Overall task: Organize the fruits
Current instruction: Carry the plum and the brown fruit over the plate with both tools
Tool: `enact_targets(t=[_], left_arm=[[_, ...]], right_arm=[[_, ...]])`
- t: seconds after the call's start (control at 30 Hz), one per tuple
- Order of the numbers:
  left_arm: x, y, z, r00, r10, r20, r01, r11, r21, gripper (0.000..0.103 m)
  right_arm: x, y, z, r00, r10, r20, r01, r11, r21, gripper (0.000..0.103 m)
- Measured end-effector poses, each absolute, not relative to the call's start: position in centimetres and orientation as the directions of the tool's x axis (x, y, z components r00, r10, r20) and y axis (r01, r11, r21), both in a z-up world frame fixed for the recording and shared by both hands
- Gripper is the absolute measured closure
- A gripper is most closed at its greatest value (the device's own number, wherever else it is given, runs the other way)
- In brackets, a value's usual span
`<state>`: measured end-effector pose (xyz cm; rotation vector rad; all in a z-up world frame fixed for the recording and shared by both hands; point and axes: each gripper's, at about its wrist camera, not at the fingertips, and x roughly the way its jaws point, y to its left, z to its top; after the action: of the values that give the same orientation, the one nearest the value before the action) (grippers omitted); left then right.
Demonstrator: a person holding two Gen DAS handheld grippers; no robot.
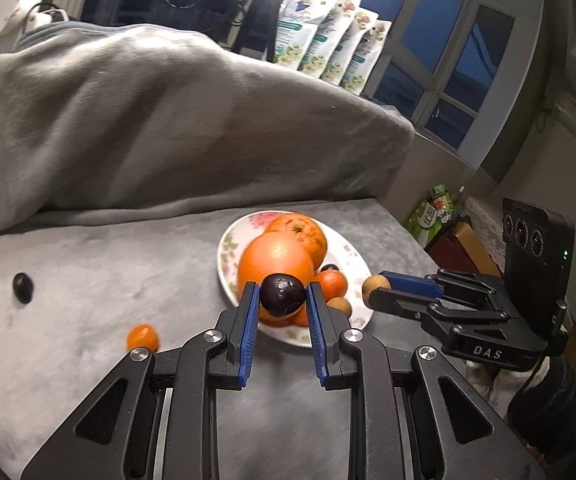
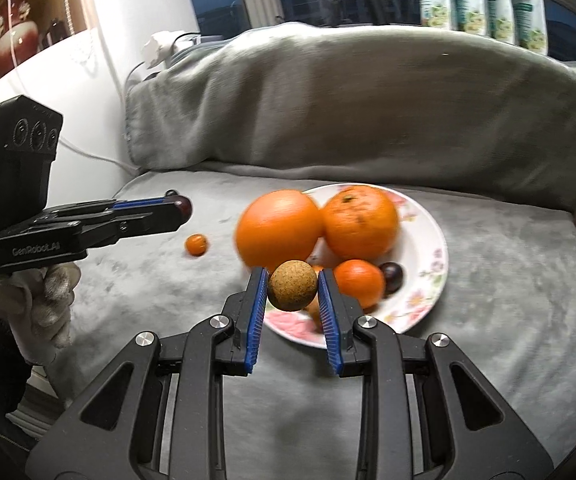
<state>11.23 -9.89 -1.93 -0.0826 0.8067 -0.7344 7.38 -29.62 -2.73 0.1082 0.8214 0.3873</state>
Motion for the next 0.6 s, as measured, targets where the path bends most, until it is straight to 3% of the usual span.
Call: enact_targets(t=[0.6], left_arm=[[10.2,-14.7,-2.0,0.425,-0.646,-0.635,0.635,0.712,-0.300,0.081]], right_arm=[[11.9,-35.4,-3.5,0.650,0.297,-0.699,-0.199,0.955,0.220,0.076]])
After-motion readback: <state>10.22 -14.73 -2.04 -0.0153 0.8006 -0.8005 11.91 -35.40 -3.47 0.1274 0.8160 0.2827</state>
